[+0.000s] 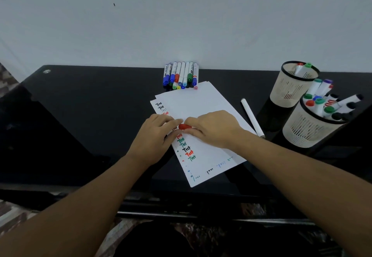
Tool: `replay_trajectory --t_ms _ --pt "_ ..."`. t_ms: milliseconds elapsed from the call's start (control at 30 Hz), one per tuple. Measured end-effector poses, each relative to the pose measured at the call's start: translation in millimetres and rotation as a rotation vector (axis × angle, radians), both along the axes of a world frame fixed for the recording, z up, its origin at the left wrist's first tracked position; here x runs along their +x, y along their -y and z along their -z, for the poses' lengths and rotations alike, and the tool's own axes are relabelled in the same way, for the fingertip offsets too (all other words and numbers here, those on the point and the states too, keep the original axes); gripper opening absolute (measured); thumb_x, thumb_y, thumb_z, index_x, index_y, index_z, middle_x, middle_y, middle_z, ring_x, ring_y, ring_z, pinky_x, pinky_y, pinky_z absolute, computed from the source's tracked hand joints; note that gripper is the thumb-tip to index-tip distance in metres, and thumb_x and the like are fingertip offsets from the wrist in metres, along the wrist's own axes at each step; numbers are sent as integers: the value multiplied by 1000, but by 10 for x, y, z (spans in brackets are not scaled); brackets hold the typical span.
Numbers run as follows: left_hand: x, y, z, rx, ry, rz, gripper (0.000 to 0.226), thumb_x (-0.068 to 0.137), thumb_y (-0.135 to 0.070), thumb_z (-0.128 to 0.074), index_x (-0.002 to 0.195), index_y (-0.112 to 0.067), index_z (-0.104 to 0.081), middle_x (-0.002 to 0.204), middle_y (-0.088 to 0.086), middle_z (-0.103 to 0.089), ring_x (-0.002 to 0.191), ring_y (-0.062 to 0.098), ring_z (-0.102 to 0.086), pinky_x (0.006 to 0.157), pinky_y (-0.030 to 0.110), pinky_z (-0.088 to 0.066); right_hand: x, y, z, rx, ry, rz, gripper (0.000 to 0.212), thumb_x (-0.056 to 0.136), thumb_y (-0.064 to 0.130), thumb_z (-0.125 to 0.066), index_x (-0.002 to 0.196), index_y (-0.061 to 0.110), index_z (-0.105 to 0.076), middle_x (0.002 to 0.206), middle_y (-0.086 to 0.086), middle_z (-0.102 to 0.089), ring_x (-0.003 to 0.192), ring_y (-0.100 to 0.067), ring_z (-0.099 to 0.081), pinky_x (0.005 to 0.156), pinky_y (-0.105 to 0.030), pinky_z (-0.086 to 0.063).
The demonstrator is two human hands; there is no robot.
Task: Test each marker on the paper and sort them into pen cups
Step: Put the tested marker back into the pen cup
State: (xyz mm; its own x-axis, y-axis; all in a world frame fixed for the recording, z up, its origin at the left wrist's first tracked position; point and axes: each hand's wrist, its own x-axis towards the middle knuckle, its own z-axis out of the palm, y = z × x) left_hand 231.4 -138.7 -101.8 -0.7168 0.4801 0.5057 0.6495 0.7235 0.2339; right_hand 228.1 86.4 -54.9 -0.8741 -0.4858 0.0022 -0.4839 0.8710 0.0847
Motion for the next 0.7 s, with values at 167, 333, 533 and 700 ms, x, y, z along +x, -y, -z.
replay_trajectory --t_ms 167,333,533,700 --pt "-12 -6 -16 30 56 -35 30 101 -32 -58 123 -15 -67 113 -1 -66 106 18 -53 88 42 -50 53 12 -60 -134 19 22 40 108 56 -31 136 31 -40 89 3 -64 73 -15 -59 64 -35 -51" --pt "-42 15 2 46 179 -160 31 98 -40 -60 118 -17 -68 115 -4 -63 109 15 -50 93 40 -50 180 -16 -182 -476 171 175 38 106 9 -38 135 33 -39 112 -6 -62 88 -25 -66 80 -42 -55" --pt "47 -5 -118 35 389 -117 68 96 -58 -56 156 -46 -27 157 -1 -33 143 21 -32 116 48 -36 502 -38 -70 -1280 408 489 44 103 8 -34 120 34 -67 115 9 -68 111 -11 -65 100 -34 -51" --pt "199 22 -276 -228 591 0 87 80 -85 -50 150 -67 0 168 -8 18 156 26 10 124 53 -5 808 -101 131 -1358 338 459 44 102 1 -51 118 42 -54 111 6 -70 104 -17 -66 90 -39 -56"
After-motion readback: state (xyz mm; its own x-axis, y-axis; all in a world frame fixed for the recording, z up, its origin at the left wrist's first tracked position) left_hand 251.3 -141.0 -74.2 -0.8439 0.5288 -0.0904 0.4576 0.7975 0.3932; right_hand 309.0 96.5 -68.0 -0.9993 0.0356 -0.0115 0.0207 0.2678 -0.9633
